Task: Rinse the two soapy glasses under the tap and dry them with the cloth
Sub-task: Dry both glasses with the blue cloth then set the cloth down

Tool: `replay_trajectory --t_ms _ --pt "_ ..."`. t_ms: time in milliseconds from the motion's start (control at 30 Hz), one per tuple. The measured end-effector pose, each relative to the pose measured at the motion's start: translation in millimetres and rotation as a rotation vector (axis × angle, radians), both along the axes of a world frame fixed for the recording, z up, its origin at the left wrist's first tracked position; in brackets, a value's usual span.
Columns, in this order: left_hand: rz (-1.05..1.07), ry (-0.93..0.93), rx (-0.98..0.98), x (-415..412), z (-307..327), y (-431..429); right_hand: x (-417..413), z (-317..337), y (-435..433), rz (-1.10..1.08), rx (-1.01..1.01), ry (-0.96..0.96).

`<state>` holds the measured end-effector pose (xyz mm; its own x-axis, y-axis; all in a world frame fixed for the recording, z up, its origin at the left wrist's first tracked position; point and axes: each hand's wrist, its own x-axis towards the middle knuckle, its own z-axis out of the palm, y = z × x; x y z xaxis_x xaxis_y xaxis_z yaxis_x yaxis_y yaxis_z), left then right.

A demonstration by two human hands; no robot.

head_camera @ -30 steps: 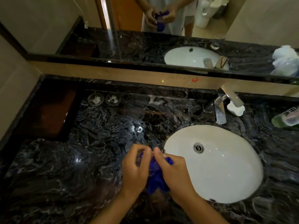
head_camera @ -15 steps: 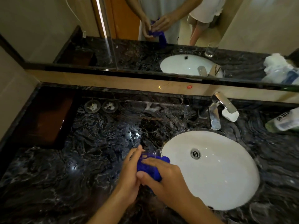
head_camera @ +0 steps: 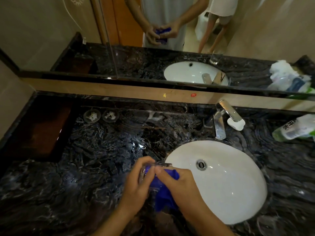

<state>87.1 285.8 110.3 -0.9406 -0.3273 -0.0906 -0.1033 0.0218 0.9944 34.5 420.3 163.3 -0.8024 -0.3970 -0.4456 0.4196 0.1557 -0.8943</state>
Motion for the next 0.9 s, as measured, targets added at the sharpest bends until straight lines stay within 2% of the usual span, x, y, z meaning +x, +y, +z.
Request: replay_trajectory --t_ms 100,133,167,233,333,367,400,433,467,500,533,600,633,667,700,767,833,900 --pt "0.031 -0.419 0.452 -8.2 17.2 -0.4 4.7 -17.0 10.9 0.247 0.133 0.609" --pt "0.087 -0.488 0.540 -9.6 18.0 2.5 7.1 -24.4 12.6 0.274 0.182 0.734" --pt "0.132 -0.491 0.542 -9.0 17.5 6.8 9.9 -29.0 12.7 0.256 0.195 0.766" --pt "0.195 -0.334 0.366 -1.9 12.2 17.1 14.5 -24.1 8.1 0.140 0.156 0.585" --pt "0.131 0.032 -0.274 13.5 -11.0 14.4 15.9 -12.9 -0.7 -0.096 0.050 -0.020" --pt "0.085 0.117 -0.404 16.6 -19.5 11.3 14.4 -11.6 -0.4 -0.149 0.003 -0.237" --pt "0.048 0.158 -0.441 18.7 -25.1 9.4 12.5 -7.9 0.6 -0.167 -0.034 -0.383" --pt "0.031 0.154 -0.411 19.5 -23.7 8.8 9.5 -3.5 1.2 -0.153 -0.051 -0.426" --pt "0.029 0.111 -0.345 19.3 -20.2 9.4 7.4 -3.1 2.4 -0.119 -0.032 -0.366" --pt "0.040 0.035 -0.231 17.2 -11.8 12.1 7.1 -4.7 4.6 -0.091 0.006 -0.215" --pt "0.058 -0.063 -0.061 12.5 -1.0 15.2 8.2 -6.1 6.9 -0.046 0.052 0.000" --pt "0.100 -0.318 0.404 1.9 18.2 17.1 10.3 -14.3 14.2 0.114 0.163 0.505" --pt "0.124 -0.417 0.577 -2.3 24.0 16.9 11.0 -22.2 18.3 0.197 0.198 0.703" --pt "0.157 -0.465 0.642 -4.9 27.0 18.2 12.3 -28.0 21.0 0.235 0.187 0.783" --pt "0.186 -0.457 0.617 -5.0 29.2 21.6 13.1 -27.8 21.4 0.226 0.155 0.745" --pt "0.255 -0.319 0.403 0.5 25.3 30.6 16.2 -18.2 17.6 0.133 0.114 0.566" --pt "0.255 -0.120 0.080 8.5 14.5 35.6 19.0 -5.6 10.4 -0.022 0.058 0.259" --pt "0.169 0.046 -0.238 14.4 -3.1 29.9 14.6 0.0 8.9 -0.129 0.042 -0.097"
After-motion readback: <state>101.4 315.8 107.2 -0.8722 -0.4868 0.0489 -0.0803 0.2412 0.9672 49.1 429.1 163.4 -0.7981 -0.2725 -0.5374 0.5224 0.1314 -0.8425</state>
